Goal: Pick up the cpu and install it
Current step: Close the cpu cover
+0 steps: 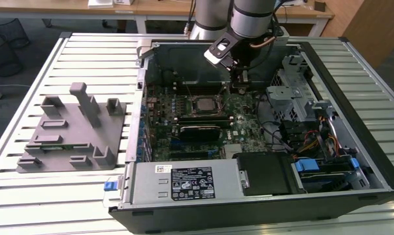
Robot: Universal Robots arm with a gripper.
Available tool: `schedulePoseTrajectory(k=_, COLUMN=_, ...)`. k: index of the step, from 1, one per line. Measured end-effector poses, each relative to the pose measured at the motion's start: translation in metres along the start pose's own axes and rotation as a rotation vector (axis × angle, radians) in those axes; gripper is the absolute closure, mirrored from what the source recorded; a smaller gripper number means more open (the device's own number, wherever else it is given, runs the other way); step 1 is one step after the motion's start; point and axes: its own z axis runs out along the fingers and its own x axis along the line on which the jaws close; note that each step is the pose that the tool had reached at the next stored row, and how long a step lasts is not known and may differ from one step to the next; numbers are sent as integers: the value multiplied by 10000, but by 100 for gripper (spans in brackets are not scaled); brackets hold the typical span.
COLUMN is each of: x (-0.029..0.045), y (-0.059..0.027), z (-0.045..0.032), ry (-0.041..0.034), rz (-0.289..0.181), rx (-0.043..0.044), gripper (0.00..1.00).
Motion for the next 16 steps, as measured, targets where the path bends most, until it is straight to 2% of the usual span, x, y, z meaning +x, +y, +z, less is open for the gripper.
schedulePoseTrajectory(k=16, x=3, y=-86, z=3, ry=-1, rz=0, rx=0, gripper=89)
